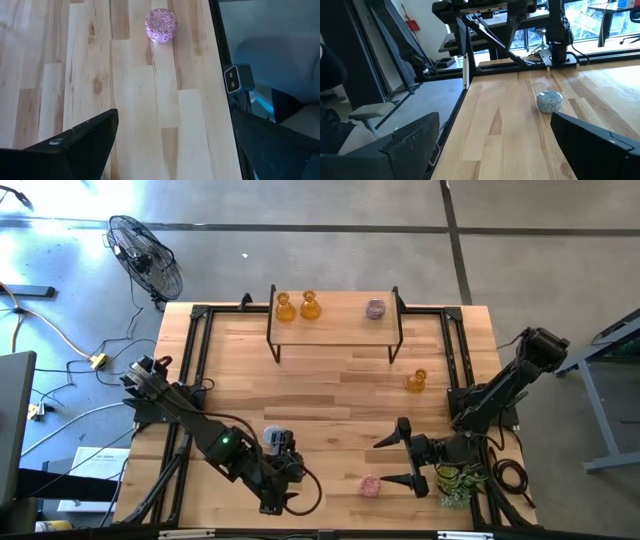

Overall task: Pick & Place candle stick holders
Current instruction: Put the blue white scented candle on the shelf

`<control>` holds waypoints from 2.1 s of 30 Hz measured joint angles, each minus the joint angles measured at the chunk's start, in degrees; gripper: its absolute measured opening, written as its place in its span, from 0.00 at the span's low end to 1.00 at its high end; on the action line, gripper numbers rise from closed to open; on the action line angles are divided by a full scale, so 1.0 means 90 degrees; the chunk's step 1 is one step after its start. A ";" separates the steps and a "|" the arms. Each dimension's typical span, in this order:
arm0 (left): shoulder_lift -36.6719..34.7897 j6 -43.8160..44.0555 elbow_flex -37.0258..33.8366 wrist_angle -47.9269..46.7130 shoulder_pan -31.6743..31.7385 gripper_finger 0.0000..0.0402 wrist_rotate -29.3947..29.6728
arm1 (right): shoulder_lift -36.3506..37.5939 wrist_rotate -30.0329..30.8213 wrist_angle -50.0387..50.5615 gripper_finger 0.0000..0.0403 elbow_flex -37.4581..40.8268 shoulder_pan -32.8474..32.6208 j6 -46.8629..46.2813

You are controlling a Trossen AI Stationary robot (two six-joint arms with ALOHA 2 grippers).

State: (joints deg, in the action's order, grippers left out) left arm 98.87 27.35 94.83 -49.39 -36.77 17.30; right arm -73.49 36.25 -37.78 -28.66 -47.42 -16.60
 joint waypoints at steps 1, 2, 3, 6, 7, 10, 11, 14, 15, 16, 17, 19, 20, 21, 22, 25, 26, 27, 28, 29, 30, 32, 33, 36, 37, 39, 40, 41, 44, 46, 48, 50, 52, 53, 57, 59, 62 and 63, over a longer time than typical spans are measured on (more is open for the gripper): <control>0.0000 -0.0005 0.0000 -0.0002 0.0000 0.95 0.0000 | 0.0000 0.0000 0.0000 0.94 0.0002 0.0000 0.0004; 0.0000 -0.0050 0.0000 0.0010 0.0000 0.95 0.0042 | 0.0000 0.0000 0.0000 0.94 0.0001 0.0000 0.0010; 0.0000 -0.0130 0.0000 0.0054 0.0001 0.95 0.0155 | 0.0000 0.0000 0.0001 0.94 0.0002 0.0000 0.0015; 0.0000 -0.0146 0.0002 -0.0115 0.0073 0.95 -0.0135 | 0.0000 0.0000 0.0025 0.94 0.0000 0.0000 0.0043; 0.0000 -0.0008 0.0002 -0.0309 0.0101 0.95 -0.0419 | 0.0000 0.0000 0.0035 0.94 0.0002 0.0000 0.0068; -0.0029 0.0820 0.0002 -0.1420 0.0186 0.95 -0.0827 | 0.0000 -0.0002 0.0051 0.94 0.0001 0.0000 0.0161; -0.0038 0.1158 0.0002 -0.1893 0.0198 0.95 -0.0823 | 0.0000 -0.0001 0.0056 0.94 0.0000 0.0000 0.0180; -0.0041 0.2019 0.0002 -0.3319 0.0223 0.95 -0.0610 | 0.0000 -0.0002 0.0075 0.94 0.0000 0.0000 0.0177; -0.0041 0.2283 0.0002 -0.3676 0.0223 0.95 -0.0483 | 0.0000 -0.0002 0.0075 0.94 0.0000 0.0000 0.0177; -0.0041 0.2460 0.0002 -0.3924 0.0223 0.95 -0.0348 | 0.0000 -0.0002 0.0075 0.94 0.0000 0.0000 0.0170; -0.0041 0.2554 0.0002 -0.4077 0.0213 0.95 -0.0214 | 0.0000 -0.0002 0.0077 0.94 0.0000 0.0000 0.0153; -0.0041 0.2613 0.0002 -0.4222 0.0211 0.95 0.0089 | 0.0000 -0.0002 0.0075 0.94 0.0000 0.0000 0.0109; -0.0041 0.2601 0.0002 -0.4249 0.0203 0.95 0.0186 | 0.0000 -0.0002 0.0076 0.94 0.0001 0.0000 0.0097; -0.0041 0.2530 0.0002 -0.4244 0.0186 0.95 0.0241 | 0.0000 -0.0002 0.0077 0.94 0.0000 0.0000 0.0092; -0.0041 0.2437 0.0002 -0.4229 0.0168 0.95 0.0277 | 0.0000 -0.0002 0.0075 0.94 0.0000 0.0000 0.0092; -0.0009 0.2217 -0.0006 -0.4158 0.0165 0.95 0.0267 | 0.0000 -0.0002 0.0075 0.94 0.0000 0.0000 0.0094; 0.0018 0.2129 -0.0040 -0.4117 0.0165 0.95 0.0269 | 0.0000 -0.0002 0.0075 0.94 0.0000 0.0000 0.0109; 0.0041 0.2008 -0.0098 -0.4119 0.0168 0.95 0.0266 | 0.0000 -0.0002 0.0075 0.94 0.0000 0.0001 0.0121; 0.0050 0.1884 -0.0178 -0.4120 0.0167 0.95 0.0256 | 0.0000 -0.0002 0.0075 0.94 0.0001 0.0000 0.0124; 0.0049 0.1760 -0.0282 -0.4050 0.0168 0.95 0.0217 | 0.0000 -0.0002 0.0075 0.94 0.0000 0.0000 0.0127; 0.0035 0.1627 -0.0421 -0.3897 0.0168 0.95 0.0161 | 0.0000 -0.0002 0.0075 0.94 0.0000 0.0000 0.0134; 0.0041 0.1366 -0.0707 -0.3688 0.0168 0.95 0.0134 | 0.0000 -0.0002 0.0078 0.94 0.0000 0.0002 0.0134; 0.0051 0.1249 -0.0850 -0.3617 0.0168 0.95 0.0143 | 0.0000 -0.0002 0.0077 0.94 0.0000 0.0001 0.0134; 0.0039 0.0896 -0.1247 -0.3297 0.0169 0.95 0.0161 | 0.0000 -0.0002 0.0078 0.94 0.0000 0.0000 0.0134; 0.0040 0.0749 -0.1388 -0.3122 0.0170 0.95 0.0159 | 0.0000 -0.0002 0.0079 0.94 0.0000 0.0002 0.0133; 0.0049 0.0520 -0.1599 -0.2895 0.0172 0.95 0.0164 | 0.0000 -0.0002 0.0097 0.94 0.0000 0.0001 0.0126; 0.0048 0.0451 -0.1676 -0.2775 0.0170 0.95 0.0170 | 0.0000 -0.0002 0.0101 0.94 0.0000 0.0000 0.0131; 0.0041 0.0406 -0.1753 -0.2626 0.0170 0.95 0.0170 | 0.0000 -0.0002 0.0100 0.94 0.0000 0.0000 0.0134; 0.0044 -0.0009 -0.1979 -0.2194 0.0219 0.95 0.0117 | 0.0000 -0.0002 0.0100 0.94 0.0000 0.0002 0.0134; 0.0044 -0.0269 -0.2092 -0.1825 0.0294 0.95 0.0086 | 0.0000 0.0007 0.0100 0.94 0.0000 0.0002 0.0134; 0.0044 -0.0474 -0.2176 -0.1589 0.0456 0.95 -0.0144 | 0.0000 0.0047 0.0099 0.94 0.0000 0.0003 0.0131; 0.0044 -0.0647 -0.2224 -0.1418 0.0658 0.95 -0.0428 | 0.0000 0.0058 0.0097 0.94 0.0000 0.0005 0.0129; 0.0044 -0.0774 -0.2291 -0.1345 0.0881 0.95 -0.0595 | 0.0000 0.0058 0.0097 0.94 0.0000 0.0005 0.0133; 0.0044 -0.0827 -0.2323 -0.1350 0.0997 0.95 -0.0633 | 0.0000 0.0058 0.0096 0.94 0.0000 0.0005 0.0131; 0.0044 -0.0970 -0.2514 -0.1214 0.1384 0.95 -0.1026 | 0.0000 0.0027 0.0099 0.94 0.0000 0.0005 0.0129; 0.0044 -0.1168 -0.2691 -0.0931 0.1535 0.95 -0.1382 | 0.0000 0.0005 0.0120 0.94 0.0000 0.0005 0.0122; 0.0044 -0.1342 -0.2936 -0.0552 0.1699 0.95 -0.1735 | 0.0000 -0.0001 0.0162 0.94 0.0000 0.0002 0.0118; 0.0044 -0.1345 -0.2994 -0.0475 0.1733 0.95 -0.1740 | 0.0000 -0.0001 0.0186 0.94 0.0000 0.0002 0.0117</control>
State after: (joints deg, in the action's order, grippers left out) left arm 99.26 15.25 67.88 -53.66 -21.18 1.64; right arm -73.49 36.24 -36.11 -28.67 -47.40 -15.55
